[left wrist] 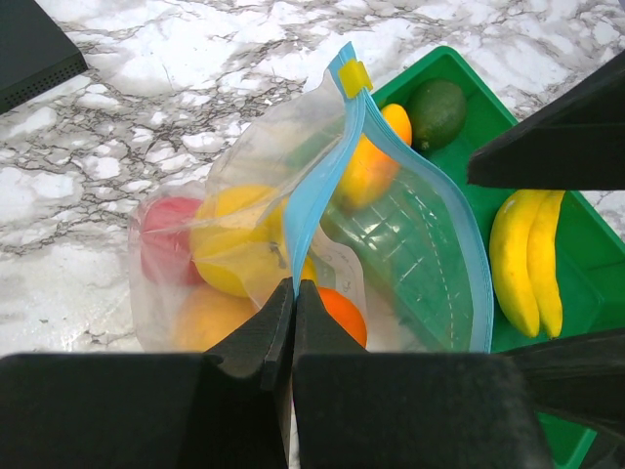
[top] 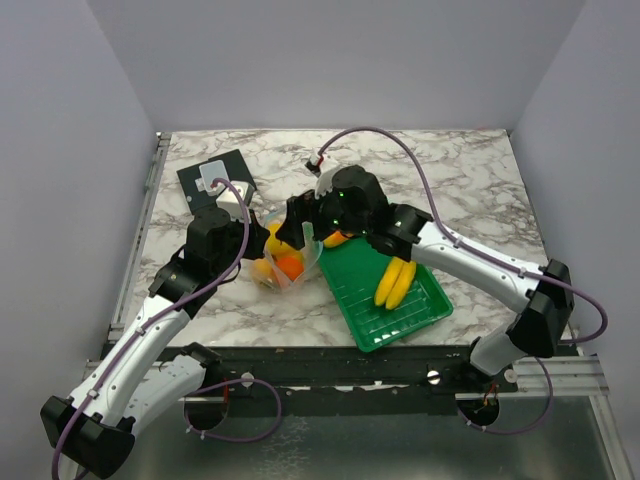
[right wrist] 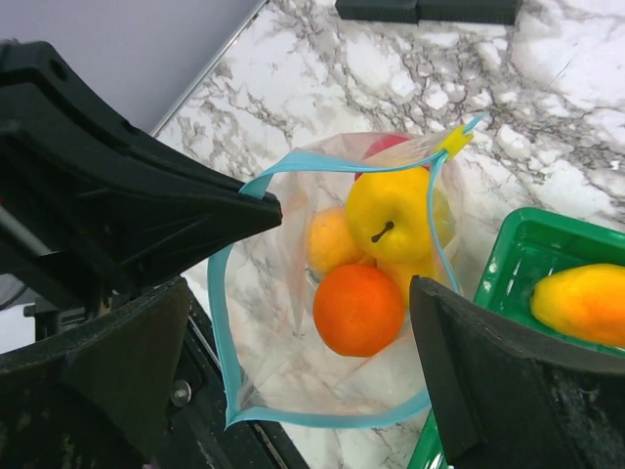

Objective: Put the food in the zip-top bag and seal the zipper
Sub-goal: Place the fake fruit in the zipper food storage bag, then pick up the fake fruit from the bin.

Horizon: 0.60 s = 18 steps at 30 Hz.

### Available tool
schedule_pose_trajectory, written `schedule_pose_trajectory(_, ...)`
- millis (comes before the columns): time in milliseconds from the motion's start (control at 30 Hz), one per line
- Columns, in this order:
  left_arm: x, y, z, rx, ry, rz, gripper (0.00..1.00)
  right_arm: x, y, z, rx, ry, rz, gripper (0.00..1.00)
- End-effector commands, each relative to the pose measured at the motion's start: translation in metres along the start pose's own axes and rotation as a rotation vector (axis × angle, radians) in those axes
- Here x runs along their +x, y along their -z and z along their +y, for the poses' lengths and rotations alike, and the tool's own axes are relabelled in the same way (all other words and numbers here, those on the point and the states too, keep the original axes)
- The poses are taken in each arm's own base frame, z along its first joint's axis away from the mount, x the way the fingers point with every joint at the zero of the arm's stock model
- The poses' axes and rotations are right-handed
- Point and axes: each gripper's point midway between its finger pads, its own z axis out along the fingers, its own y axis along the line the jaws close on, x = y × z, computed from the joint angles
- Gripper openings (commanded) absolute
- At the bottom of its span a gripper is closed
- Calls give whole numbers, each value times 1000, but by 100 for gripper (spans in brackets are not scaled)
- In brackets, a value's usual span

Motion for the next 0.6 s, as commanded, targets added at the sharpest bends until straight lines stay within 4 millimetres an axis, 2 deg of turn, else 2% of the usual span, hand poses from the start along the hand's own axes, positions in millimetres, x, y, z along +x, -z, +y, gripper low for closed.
schedule_pose_trajectory(0,2,-1,0,4,-9,1,0,-16,22,-6,76,3,-66,100)
schedule_pose_trajectory(233,3,-1,0,4,-9,3,0,-20,47,-40,273,-3,-125,100)
schedule_pose_trajectory(567,3,-1,1,1,-10,2,0,-1,60,-86,476,-57,-115,100)
